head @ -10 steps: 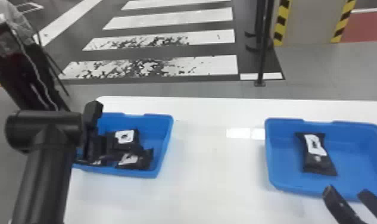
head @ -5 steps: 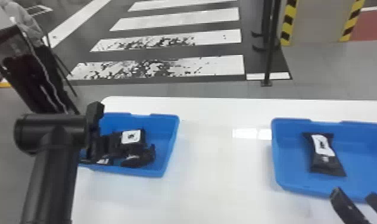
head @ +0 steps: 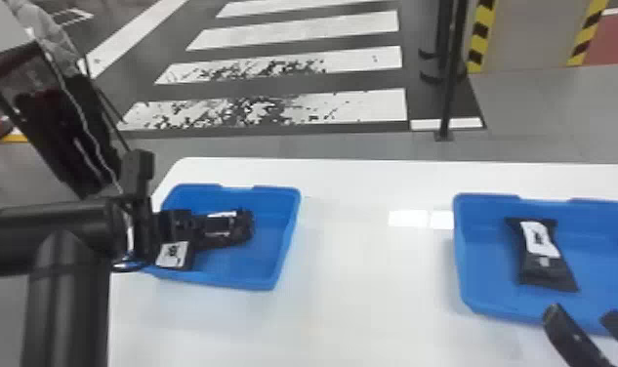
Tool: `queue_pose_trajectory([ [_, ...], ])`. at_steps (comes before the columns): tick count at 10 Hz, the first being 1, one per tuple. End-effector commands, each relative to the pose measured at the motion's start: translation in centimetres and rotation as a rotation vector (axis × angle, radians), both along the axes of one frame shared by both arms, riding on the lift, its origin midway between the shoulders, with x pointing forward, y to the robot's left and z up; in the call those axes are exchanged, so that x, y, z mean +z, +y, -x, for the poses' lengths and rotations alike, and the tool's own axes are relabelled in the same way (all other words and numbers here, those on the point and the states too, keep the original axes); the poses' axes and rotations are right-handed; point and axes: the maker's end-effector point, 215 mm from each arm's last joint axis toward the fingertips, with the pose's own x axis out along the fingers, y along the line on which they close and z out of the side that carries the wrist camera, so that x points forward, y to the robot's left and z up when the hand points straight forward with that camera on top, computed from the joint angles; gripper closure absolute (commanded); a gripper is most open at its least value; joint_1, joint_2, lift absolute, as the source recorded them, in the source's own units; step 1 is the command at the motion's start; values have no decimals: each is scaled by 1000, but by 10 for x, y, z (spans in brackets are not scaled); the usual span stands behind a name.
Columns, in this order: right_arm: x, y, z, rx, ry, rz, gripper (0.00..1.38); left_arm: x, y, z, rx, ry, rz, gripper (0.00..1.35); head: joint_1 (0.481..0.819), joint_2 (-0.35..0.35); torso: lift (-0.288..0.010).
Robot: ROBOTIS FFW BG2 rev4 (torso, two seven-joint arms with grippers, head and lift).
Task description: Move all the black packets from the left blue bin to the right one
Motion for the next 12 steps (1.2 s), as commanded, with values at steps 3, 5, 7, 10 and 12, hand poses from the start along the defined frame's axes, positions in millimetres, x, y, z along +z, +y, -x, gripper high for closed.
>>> queue_pose_trajectory([
  [3, 20, 43, -9, 135, -25, -26, 140, 43, -85, -24, -152, -329, 116, 1202, 695, 195, -150],
  [5, 28, 69, -17, 203, -41, -41, 139, 60, -138, -24, -224, -441, 206, 1202, 695, 162, -150],
  [7, 32, 82, -29, 257, -64, -20, 137, 79, -192, -18, -290, -534, 311, 1202, 695, 129, -150],
  [10, 33, 105, -43, 317, -64, -36, 136, 90, -266, 4, -380, -550, 468, 1202, 695, 49, -150],
  [12, 40, 120, -54, 348, -82, -50, 136, 105, -308, 16, -452, -554, 540, 1202, 695, 10, -150],
])
